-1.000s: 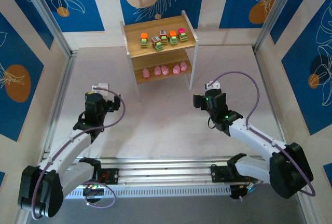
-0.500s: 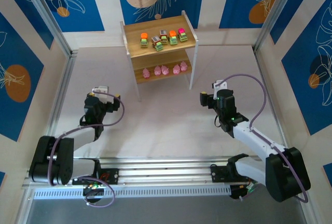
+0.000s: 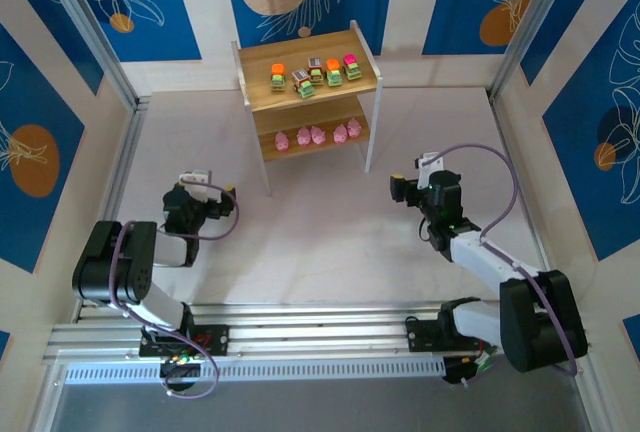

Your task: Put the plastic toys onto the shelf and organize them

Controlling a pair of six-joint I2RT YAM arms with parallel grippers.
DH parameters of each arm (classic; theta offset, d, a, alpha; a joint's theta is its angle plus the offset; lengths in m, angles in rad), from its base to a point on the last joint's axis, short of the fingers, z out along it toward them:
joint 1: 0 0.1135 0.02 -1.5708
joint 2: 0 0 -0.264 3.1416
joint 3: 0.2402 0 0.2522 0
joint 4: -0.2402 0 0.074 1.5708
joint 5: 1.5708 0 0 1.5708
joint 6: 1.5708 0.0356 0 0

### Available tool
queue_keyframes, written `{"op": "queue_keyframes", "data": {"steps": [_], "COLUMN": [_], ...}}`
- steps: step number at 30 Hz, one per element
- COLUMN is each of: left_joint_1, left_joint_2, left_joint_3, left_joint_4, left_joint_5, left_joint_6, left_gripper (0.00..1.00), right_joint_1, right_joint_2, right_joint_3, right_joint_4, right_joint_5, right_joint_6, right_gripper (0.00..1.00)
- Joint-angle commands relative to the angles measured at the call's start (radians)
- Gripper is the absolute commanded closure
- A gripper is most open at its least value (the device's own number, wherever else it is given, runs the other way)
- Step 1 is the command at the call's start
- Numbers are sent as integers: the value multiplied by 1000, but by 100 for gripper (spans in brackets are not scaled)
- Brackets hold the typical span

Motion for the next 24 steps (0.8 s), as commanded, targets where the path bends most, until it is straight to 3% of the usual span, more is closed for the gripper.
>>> {"op": "queue_keyframes", "data": {"steps": [1, 5, 12, 24], "left_joint_1": [12, 12, 11, 12], "left_joint_2": [10, -1, 2, 2], "left_joint_3": [17, 64, 64, 63], "left_joint_4": [52, -59, -53, -54], "left_joint_5": [37, 64, 55, 52], "left_joint_6": [-9, 6, 3, 5], "left_gripper": [0, 0, 0, 0], "right_joint_1": [-26, -54, -85, -148], "right_joint_2": [34, 99, 216, 311], "right_joint_3": [-19, -16, 32, -56], "right_joint_4": [127, 188, 216, 440], "right_joint_5": [-84, -108, -169, -256], "right_joint_6": [-23, -24, -37, 2], "right_gripper": [8, 8, 9, 9]}}
